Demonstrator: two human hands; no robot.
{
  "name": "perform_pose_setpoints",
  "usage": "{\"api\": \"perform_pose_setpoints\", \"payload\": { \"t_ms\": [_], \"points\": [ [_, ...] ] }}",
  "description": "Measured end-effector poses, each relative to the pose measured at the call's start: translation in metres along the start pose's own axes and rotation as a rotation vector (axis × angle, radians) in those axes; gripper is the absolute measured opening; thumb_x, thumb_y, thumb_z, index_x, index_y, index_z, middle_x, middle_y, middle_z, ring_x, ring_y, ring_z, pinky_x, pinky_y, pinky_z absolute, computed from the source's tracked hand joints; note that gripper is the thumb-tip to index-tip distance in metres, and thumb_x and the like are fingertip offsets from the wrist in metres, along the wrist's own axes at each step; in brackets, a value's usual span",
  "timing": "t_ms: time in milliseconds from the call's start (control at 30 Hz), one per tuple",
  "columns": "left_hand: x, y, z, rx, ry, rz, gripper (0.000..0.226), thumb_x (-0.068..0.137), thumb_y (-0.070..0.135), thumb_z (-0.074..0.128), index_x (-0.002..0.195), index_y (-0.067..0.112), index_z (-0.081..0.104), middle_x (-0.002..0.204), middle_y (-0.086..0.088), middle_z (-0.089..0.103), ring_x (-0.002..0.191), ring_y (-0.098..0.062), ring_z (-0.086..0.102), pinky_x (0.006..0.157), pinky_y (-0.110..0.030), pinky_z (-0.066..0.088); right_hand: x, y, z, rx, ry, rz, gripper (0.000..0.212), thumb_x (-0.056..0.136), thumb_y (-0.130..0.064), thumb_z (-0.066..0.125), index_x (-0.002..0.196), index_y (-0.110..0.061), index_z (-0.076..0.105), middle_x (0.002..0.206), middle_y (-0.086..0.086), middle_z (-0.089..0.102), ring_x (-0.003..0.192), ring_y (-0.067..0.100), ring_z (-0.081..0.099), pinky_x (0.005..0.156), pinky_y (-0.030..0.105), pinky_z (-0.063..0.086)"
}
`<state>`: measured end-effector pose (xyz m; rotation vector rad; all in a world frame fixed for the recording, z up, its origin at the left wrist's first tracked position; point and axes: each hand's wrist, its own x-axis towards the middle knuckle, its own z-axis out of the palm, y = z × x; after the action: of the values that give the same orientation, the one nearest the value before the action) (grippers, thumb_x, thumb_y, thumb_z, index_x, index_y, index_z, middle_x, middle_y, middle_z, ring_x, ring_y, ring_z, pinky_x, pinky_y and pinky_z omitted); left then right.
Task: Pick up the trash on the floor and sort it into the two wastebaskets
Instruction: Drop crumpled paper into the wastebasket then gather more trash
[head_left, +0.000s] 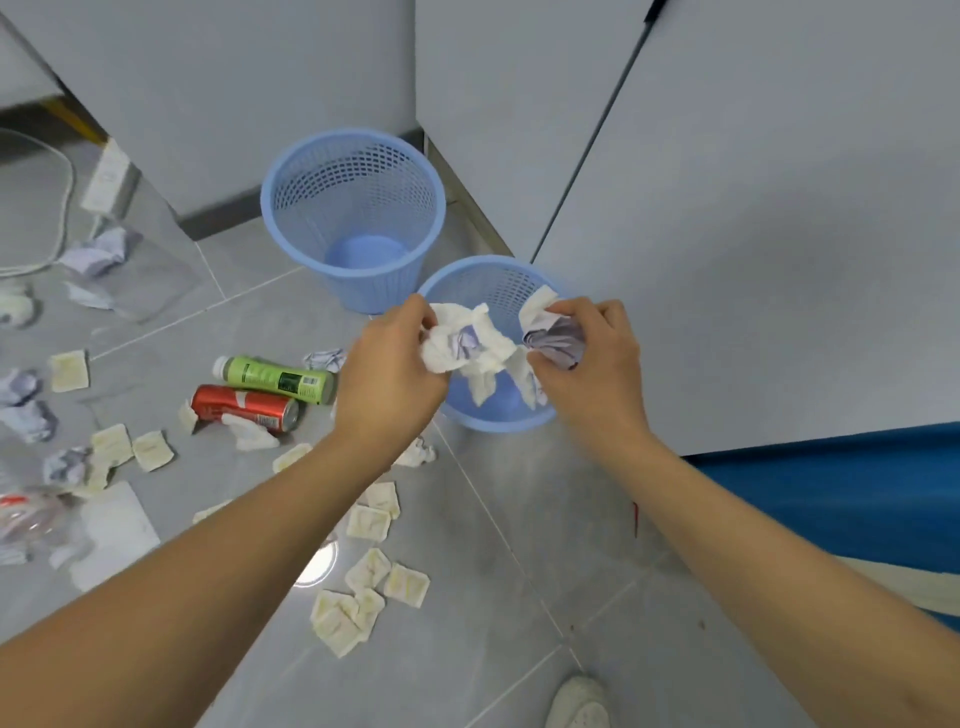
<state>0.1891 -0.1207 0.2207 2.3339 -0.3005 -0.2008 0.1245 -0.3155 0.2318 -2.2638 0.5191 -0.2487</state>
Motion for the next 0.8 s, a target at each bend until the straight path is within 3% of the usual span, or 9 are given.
{"api": "perform_pose_setpoints", "payload": {
  "t_ms": [100,167,233,333,400,533,633,800],
  "points": [
    [0.034,-0.003,0.024,0.109,-0.099,-0.086,0.022,0.082,0.016,0.069,0.102,0.017,0.057,0.101,-0.009,0.067,0.091,-0.035,0.062,0.067,-0.039,0.047,0.026,0.012,0.014,-0.074,-0.015,0.026,0.034,0.08,-0.013,0.078,0.111,-0.021,0.065,0.112,0.004,0.05,0.089,0.022,0.064,0.083,0.039,0.056],
    [0.044,-0.005,0.034,0.203,-0.223,-0.121,0.04,0.081,0.017,0.072,0.119,0.017,0.06,0.119,-0.013,0.062,0.107,-0.037,0.061,0.077,-0.041,0.048,0.035,0.023,0.024,-0.114,-0.054,0.046,0.037,0.079,-0.015,0.08,0.112,-0.02,0.065,0.114,0.004,0.049,0.092,0.024,0.064,0.086,0.038,0.055],
    [0.043,-0.005,0.035,0.295,-0.324,-0.104,0.061,0.08,0.023,0.076,0.137,0.02,0.054,0.131,-0.014,0.054,0.116,-0.038,0.058,0.088,-0.046,0.051,0.039,0.033,0.033,-0.154,-0.155,0.099,0.05,0.077,-0.021,0.084,0.122,-0.023,0.063,0.121,0.004,0.047,0.1,0.022,0.063,0.09,0.03,0.051],
    [0.023,-0.011,0.029,0.338,-0.305,-0.017,0.062,0.084,0.023,0.074,0.141,0.023,0.051,0.133,-0.01,0.051,0.115,-0.035,0.058,0.085,-0.045,0.051,0.028,0.043,0.042,-0.239,-0.29,0.156,0.079,0.076,-0.036,0.087,0.145,-0.026,0.048,0.137,0.004,0.042,0.112,0.021,0.056,0.098,0.034,0.05],
    [-0.001,-0.022,0.016,0.323,-0.245,0.014,0.054,0.086,0.023,0.071,0.137,0.026,0.052,0.129,-0.006,0.054,0.114,-0.03,0.058,0.081,-0.043,0.053,0.009,0.038,0.044,-0.25,-0.255,0.106,0.071,0.077,-0.036,0.083,0.14,-0.026,0.051,0.138,0.004,0.045,0.118,0.027,0.057,0.098,0.044,0.053],
    [-0.065,-0.06,-0.015,0.245,-0.203,-0.077,0.036,0.087,0.027,0.067,0.123,0.026,0.058,0.116,-0.001,0.059,0.107,-0.024,0.059,0.074,-0.041,0.055,-0.053,0.009,0.051,-0.177,-0.169,-0.028,0.035,0.083,-0.02,0.072,0.116,-0.02,0.061,0.118,0.003,0.051,0.103,0.027,0.061,0.082,0.044,0.054],
    [-0.12,-0.095,-0.033,0.248,-0.24,-0.208,0.034,0.088,0.032,0.066,0.121,0.027,0.059,0.112,0.0,0.06,0.107,-0.024,0.06,0.076,-0.043,0.056,-0.11,-0.002,0.071,-0.175,-0.334,-0.053,0.032,0.084,-0.018,0.068,0.114,-0.023,0.059,0.115,0.001,0.051,0.1,0.027,0.061,0.08,0.046,0.055],
    [-0.199,-0.154,-0.035,0.295,-0.347,-0.421,0.045,0.091,0.042,0.063,0.132,0.028,0.057,0.123,0.001,0.06,0.118,-0.025,0.057,0.081,-0.039,0.052,-0.168,0.014,0.117,-0.321,-0.615,-0.008,0.041,0.089,-0.021,0.067,0.127,-0.029,0.054,0.125,-0.001,0.047,0.116,0.027,0.056,0.087,0.041,0.053]
  ]
}}
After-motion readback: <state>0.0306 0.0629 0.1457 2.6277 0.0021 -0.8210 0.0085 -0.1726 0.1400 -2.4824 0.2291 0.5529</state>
